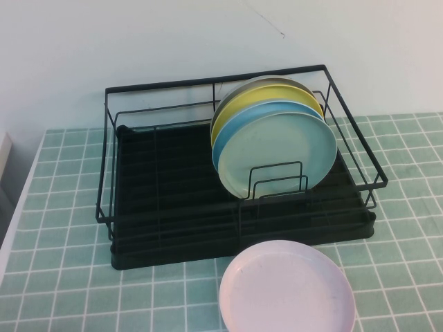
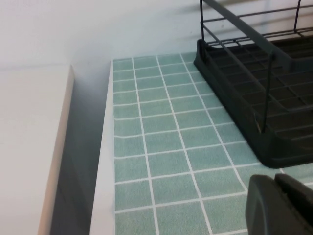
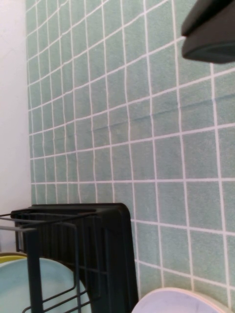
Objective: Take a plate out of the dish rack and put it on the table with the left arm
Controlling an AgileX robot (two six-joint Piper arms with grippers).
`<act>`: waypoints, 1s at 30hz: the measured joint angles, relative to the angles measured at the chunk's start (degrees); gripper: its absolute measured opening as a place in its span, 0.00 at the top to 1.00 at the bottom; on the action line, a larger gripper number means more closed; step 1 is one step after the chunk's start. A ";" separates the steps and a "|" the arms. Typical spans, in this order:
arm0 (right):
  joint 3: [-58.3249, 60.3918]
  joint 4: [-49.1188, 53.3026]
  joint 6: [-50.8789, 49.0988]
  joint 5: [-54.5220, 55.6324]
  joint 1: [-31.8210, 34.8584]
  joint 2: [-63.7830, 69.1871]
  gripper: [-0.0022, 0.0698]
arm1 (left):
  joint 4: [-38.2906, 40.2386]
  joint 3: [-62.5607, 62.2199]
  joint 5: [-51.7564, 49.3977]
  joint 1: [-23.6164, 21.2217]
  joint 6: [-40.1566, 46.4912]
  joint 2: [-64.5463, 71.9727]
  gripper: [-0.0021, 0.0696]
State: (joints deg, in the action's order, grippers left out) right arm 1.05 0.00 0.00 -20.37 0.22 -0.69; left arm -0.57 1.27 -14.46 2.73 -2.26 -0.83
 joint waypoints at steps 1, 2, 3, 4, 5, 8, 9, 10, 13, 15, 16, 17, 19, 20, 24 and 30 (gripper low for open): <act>0.00 0.00 0.00 0.00 0.00 0.00 0.97 | 0.00 0.00 -0.37 0.00 0.00 0.00 0.98; 0.00 0.00 0.00 0.00 0.00 0.00 0.97 | 0.08 0.00 -0.49 0.00 0.00 0.00 0.98; 0.00 0.00 0.00 0.00 0.00 0.00 0.97 | 0.08 0.00 -0.59 0.00 0.00 0.00 0.98; 0.00 0.00 0.00 0.00 0.00 0.00 0.97 | 0.08 0.00 -0.59 0.00 0.00 0.00 0.98; 0.00 0.00 0.00 0.00 0.00 0.00 0.97 | -0.02 0.00 -0.45 0.00 0.00 0.00 0.98; 0.00 0.00 0.00 0.00 0.00 0.00 0.97 | -0.02 0.00 3.65 0.00 0.00 0.00 0.98; 0.00 0.00 0.00 0.00 0.00 0.00 0.97 | -0.02 0.00 6.29 0.00 0.00 0.00 0.98; 0.00 0.00 0.00 0.00 0.00 0.00 0.97 | -0.02 0.00 8.68 0.00 0.00 0.00 0.98; 0.00 0.00 0.00 0.00 0.00 0.00 0.97 | -0.02 0.00 17.65 0.00 -0.39 0.00 0.98; 0.00 0.00 0.00 0.00 0.00 0.00 0.97 | -0.02 0.00 27.78 0.00 -1.39 0.00 0.98; 0.00 0.00 0.00 0.00 0.00 0.00 0.97 | -0.02 0.00 32.99 0.00 -1.96 0.00 0.98; 0.00 0.00 0.00 0.00 0.00 0.00 0.97 | -0.02 0.00 38.24 0.00 -2.37 0.00 0.98; 0.00 0.00 0.00 0.00 0.00 0.00 0.97 | -0.02 0.00 47.15 0.00 -2.97 0.00 0.98; 0.00 0.00 0.00 0.00 0.00 0.00 0.97 | 0.57 0.00 51.59 0.00 -3.19 0.00 0.98; 0.00 0.00 0.00 0.00 0.00 0.00 0.97 | 1.49 -1.18 59.00 0.00 -6.21 0.00 0.98; 0.00 0.00 0.00 0.00 0.00 0.00 0.97 | 1.76 -14.47 51.24 0.00 -7.48 -0.02 0.98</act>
State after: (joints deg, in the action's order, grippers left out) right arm 1.05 0.00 0.00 -20.37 0.22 -0.69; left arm 1.19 -13.20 36.78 2.73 -9.74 -0.85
